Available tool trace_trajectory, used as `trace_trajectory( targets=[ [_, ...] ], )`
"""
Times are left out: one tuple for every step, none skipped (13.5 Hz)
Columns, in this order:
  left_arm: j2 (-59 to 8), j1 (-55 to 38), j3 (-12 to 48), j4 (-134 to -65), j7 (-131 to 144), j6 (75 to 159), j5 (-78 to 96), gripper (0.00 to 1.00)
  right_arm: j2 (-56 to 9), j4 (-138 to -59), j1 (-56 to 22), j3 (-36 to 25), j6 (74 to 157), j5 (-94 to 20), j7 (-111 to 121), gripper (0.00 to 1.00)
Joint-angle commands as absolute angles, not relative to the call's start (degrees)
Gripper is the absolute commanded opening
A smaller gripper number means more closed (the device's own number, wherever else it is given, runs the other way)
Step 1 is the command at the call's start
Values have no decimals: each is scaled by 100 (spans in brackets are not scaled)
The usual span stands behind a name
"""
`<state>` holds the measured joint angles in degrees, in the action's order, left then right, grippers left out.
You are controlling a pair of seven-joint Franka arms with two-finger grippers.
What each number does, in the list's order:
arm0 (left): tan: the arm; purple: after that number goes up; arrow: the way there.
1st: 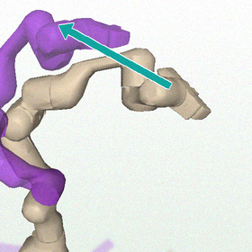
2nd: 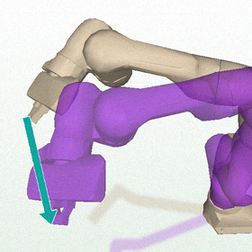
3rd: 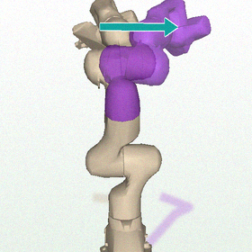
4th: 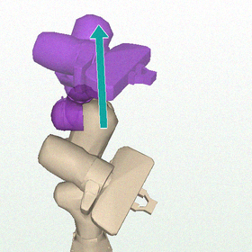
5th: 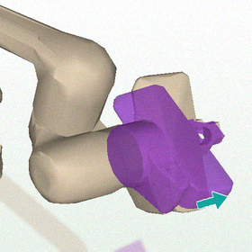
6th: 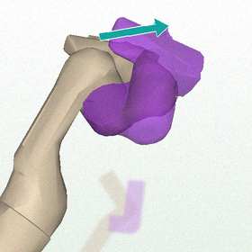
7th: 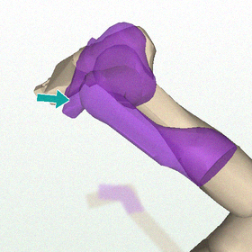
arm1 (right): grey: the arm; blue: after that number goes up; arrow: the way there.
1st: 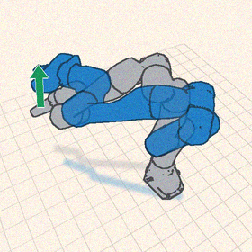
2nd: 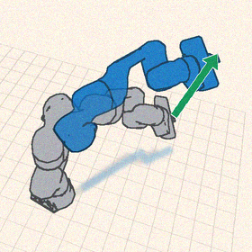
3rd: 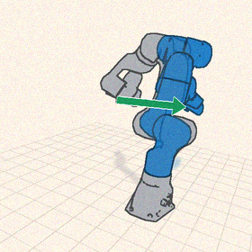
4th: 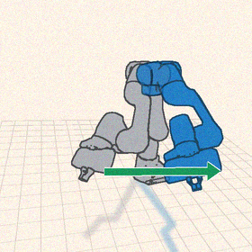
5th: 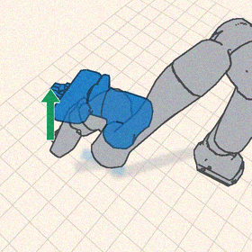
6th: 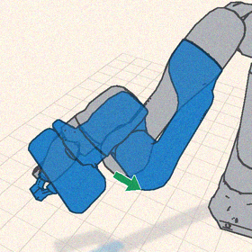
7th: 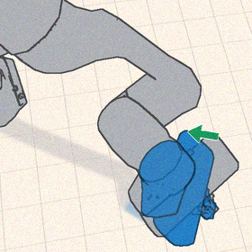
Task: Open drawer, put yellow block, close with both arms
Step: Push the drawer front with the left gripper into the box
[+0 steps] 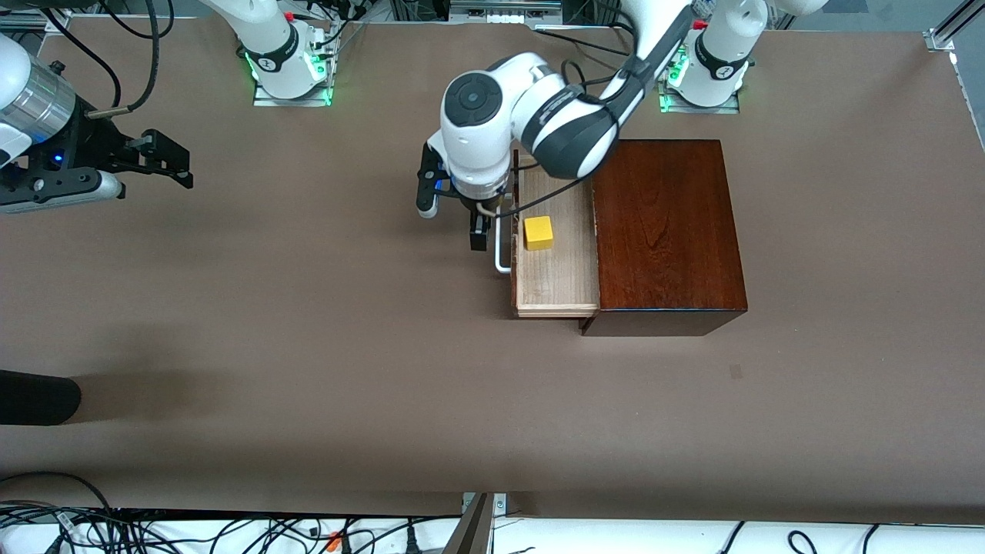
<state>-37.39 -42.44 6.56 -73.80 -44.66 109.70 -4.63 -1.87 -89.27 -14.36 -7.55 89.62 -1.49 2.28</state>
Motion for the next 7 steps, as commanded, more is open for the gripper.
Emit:
trace_trajectory(
  targets=[
    [-3823, -4438, 571, -7311, -4623, 10872, -703, 100, -229, -8789, -1389, -756, 8903, -79, 158, 100],
    [-3823, -4404, 563, -7495, -4614, 10898, -694, 100, -229, -8798, -1380, -808, 8886, -88, 150, 100],
    [-3815, -4377, 571, -7541, -4606, 10881, -694, 100, -220, -8789, -1380, -809, 8851, -131, 141, 100],
    [-3806, -4386, 563, -7576, -4536, 10846, -686, 100, -220, -8780, -1380, -809, 8851, -132, 132, 100],
    [-3788, -4394, 554, -7698, -4300, 10811, -694, 100, -220, -8780, -1380, -826, 8859, -132, 141, 100],
    [-3771, -4421, 554, -7795, -4089, 10811, -694, 100, -220, -8780, -1380, -887, 8885, -149, 149, 100],
    [-3762, -4438, 554, -7796, -4043, 10767, -694, 100, -220, -8780, -1380, -888, 8886, -149, 141, 100]
  ],
)
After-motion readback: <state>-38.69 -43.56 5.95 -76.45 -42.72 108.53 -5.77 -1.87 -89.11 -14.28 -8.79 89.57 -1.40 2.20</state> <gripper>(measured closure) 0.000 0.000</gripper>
